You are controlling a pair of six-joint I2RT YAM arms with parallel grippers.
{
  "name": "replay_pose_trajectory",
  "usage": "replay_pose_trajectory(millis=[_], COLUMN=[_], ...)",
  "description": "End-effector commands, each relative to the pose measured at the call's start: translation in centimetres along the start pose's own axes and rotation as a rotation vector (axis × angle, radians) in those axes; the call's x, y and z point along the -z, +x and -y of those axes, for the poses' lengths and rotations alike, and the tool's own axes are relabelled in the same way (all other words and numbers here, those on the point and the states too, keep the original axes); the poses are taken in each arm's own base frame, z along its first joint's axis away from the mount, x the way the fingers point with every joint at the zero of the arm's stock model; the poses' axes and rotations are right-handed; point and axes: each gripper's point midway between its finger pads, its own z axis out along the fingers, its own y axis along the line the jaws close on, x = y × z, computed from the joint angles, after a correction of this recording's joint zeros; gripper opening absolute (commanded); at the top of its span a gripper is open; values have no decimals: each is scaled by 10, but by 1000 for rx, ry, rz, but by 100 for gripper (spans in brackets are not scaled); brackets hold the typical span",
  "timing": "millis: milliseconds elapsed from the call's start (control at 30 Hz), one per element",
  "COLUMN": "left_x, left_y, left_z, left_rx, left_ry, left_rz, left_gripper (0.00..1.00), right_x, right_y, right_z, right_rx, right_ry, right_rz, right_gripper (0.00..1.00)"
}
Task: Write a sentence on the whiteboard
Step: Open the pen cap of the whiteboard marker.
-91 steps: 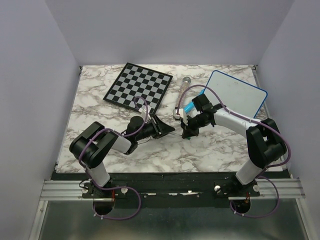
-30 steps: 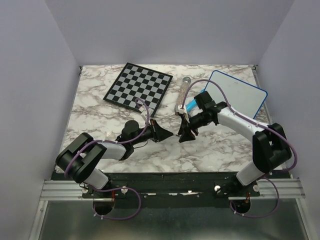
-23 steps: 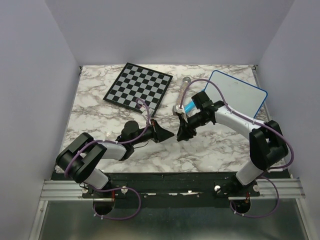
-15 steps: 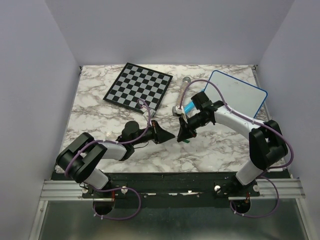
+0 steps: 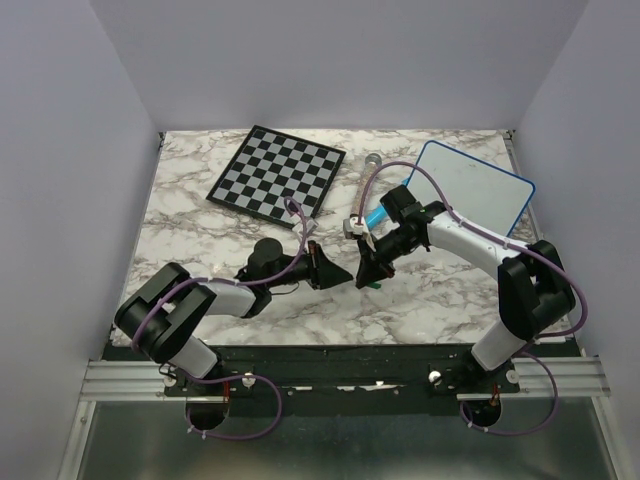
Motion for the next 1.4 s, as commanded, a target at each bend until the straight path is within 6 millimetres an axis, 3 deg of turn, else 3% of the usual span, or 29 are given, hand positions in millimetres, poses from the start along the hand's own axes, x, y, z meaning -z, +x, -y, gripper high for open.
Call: replay_pose_trajectory(millis=[0, 300, 400, 467, 533, 600, 667, 767, 1167, 1300, 1367], left_x=[-2, -1, -2, -1, 1, 7, 14, 22, 26, 27, 28], left_y=[3, 5, 3, 2, 1, 1, -4, -3, -12, -15, -17], left_z=[1, -1, 4, 6, 7, 4, 6, 8, 14, 14, 14], left_rx=[-60, -82, -82, -72, -67, -61, -75, -100, -129, -140, -145], left_ry=[4, -12, 11, 17, 18, -4, -15, -30, -42, -53, -58], left_rz=[-48, -76, -68, -63, -44, -27, 5, 14, 42, 55, 66], left_gripper=[31, 20, 2, 0, 0, 0, 0, 0, 0, 0, 0], right_x=[1, 0, 0, 0, 1, 5, 16, 24, 13, 9, 6], right_y=[-8, -7, -8, -10, -12, -13, -14, -12, -10, -8, -8], right_z=[-1, -2, -1, 0, 3, 5, 8, 6, -10, -16, -19], right_rx=[36, 31, 28, 21, 3, 6, 8, -7, -69, -75, -73], right_ry=[-5, -14, -9, -2, 17, 44, 81, 74, -76, -109, -124], right_rz=[-3, -3, -1, 5, 1, -10, 4, 39, 66, 57, 52], right_gripper=[1, 1, 1, 6, 43, 74, 79, 77, 50, 28, 28])
